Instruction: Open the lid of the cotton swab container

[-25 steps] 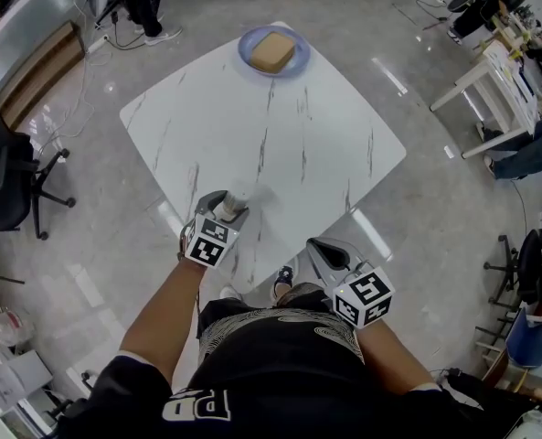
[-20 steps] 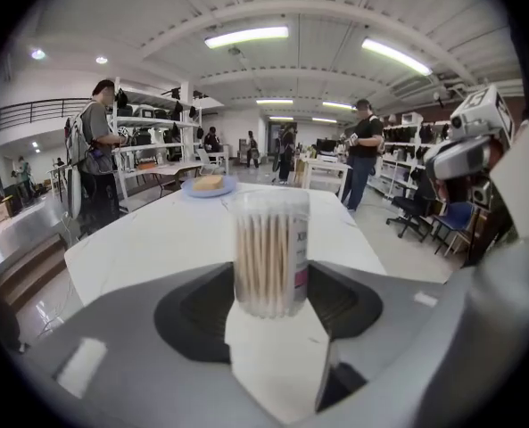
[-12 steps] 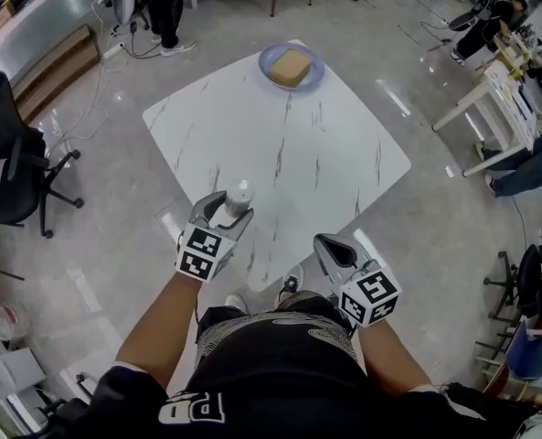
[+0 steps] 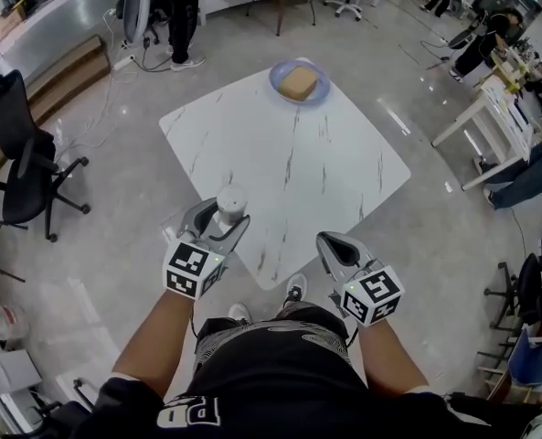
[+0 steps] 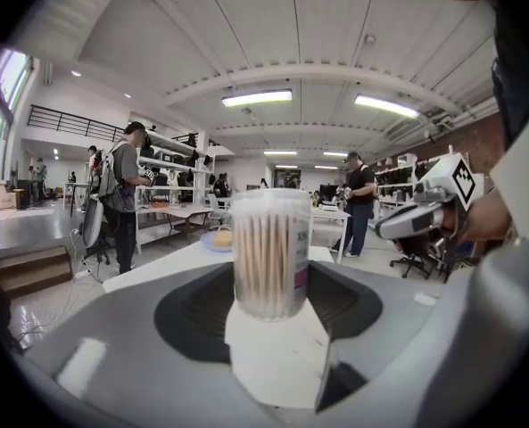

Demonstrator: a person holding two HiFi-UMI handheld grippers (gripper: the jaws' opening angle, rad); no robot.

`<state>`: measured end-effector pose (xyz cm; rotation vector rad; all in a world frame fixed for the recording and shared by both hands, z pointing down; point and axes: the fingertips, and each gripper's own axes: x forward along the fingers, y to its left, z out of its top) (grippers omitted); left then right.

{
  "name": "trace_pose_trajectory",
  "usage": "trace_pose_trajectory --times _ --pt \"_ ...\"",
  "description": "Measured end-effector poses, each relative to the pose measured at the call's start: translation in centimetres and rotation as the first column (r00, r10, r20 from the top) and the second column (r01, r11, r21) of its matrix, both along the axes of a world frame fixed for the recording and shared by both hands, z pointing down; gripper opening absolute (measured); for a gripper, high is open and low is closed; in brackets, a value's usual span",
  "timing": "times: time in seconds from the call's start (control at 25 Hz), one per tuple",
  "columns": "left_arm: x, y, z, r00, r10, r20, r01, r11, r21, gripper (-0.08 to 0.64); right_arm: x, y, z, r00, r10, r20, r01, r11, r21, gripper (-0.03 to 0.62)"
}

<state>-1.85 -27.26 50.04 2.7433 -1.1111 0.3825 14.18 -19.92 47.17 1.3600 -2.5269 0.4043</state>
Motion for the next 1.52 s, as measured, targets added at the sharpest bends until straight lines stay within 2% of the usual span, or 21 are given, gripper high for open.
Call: trace_pose_trajectory --times 0.48,0.68,0.96,1.52 --pt "-3.0 4.3 -4.9 0.999 0.022 -0.035 -0.019 0.995 0.097 0.305 -2.7 1.8 -2.1 1.000 -0.002 -0.001 0.002 0.999 0.053 0.000" --pt "-3.5 6.0 -5.4 0.999 0.029 -0.041 -0.026 0.997 0.078 0.306 -3.3 2.6 -2.8 1.000 0.011 0.005 -0.012 0.998 0.066 0.000" --pt "-2.8 8.1 -5.5 0.997 0.064 -0.051 -0.059 0.993 0.107 0.305 -4.2 4.0 -2.3 1.000 0.003 -0.001 -0.003 0.998 0.070 0.000" --pt "-3.2 8.3 -5.2 0.996 0.057 -0.073 -0.052 0.996 0.078 0.305 -4.3 4.2 -2.5 1.000 -0.003 -0.009 0.004 0.998 0.065 0.000"
